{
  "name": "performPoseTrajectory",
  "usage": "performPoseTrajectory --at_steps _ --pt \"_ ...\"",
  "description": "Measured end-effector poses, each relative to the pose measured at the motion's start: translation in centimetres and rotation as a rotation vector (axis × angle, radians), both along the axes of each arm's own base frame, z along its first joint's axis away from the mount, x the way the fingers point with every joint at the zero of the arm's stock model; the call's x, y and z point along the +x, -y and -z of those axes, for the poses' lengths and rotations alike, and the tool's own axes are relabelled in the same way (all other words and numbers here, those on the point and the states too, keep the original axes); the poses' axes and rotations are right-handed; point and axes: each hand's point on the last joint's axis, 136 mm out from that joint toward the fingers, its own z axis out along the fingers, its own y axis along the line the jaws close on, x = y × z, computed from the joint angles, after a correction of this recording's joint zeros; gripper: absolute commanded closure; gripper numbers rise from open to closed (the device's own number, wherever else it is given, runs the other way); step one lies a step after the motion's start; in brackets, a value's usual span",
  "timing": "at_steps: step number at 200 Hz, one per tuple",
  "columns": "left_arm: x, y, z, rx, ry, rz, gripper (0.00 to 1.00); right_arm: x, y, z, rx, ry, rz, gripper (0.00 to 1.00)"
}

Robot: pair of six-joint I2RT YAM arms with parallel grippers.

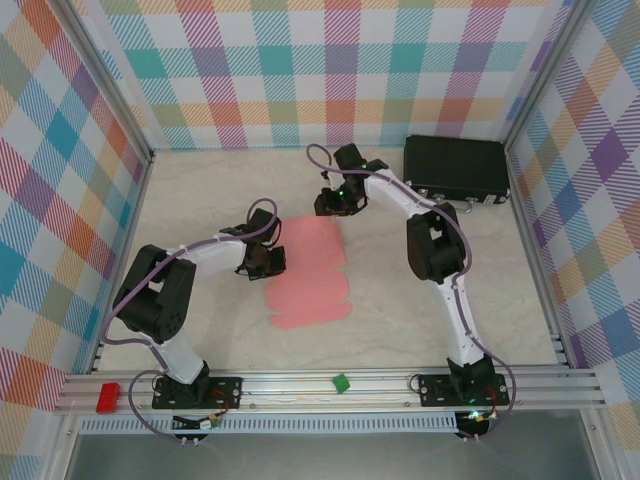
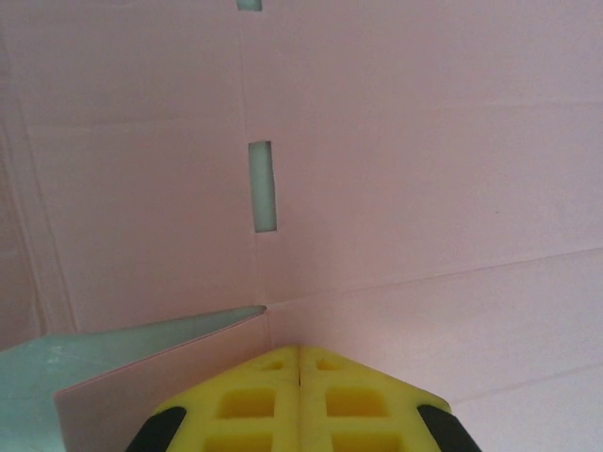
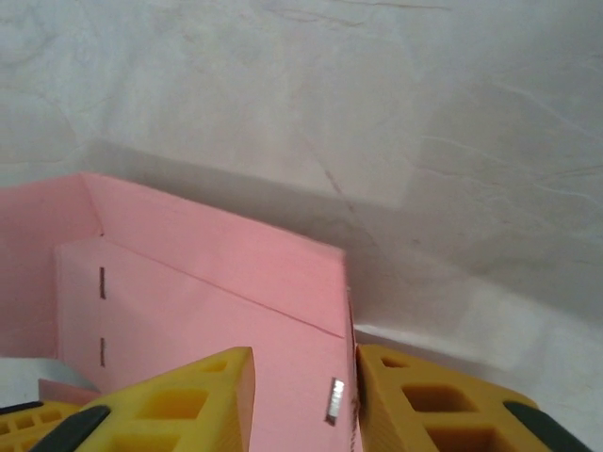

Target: Fold the paper box

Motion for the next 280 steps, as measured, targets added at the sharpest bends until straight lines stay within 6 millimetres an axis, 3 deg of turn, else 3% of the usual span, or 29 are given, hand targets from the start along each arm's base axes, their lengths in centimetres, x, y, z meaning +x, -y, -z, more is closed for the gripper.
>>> performPoseTrajectory --at_steps 74,163,189,221,252,280 --pt "0.4 0.0 0.0 0.011 0.007 0.002 1.0 -0.8 -2.2 0.5 0.022 -0.027 -0.073 0.65" --pt "0.4 0.0 -0.1 0.018 0.008 0.021 1.0 -0.6 -1.3 1.5 -0.035 -0.034 -0.05 0.63" --pt "0.5 -0.2 -0.3 0.037 -0.002 0.026 1.0 -0.4 -0.1 0.1 -0.062 -0.001 -0.019 0.63" --pt "0.8 -0.1 -1.2 0.047 -0.005 0.038 1.0 -0.5 2.0 -4.3 -0.074 0.086 0.042 0.59" --pt "1.8 0.3 -3.7 0.027 0.047 0.042 0.86 -1.2 3.8 -8.4 -0.078 0.173 0.084 0.59" --pt "1.9 -0.2 -7.1 0.02 0.128 0.021 0.74 -2.7 5.1 -8.9 -0.073 0.179 0.093 0.59"
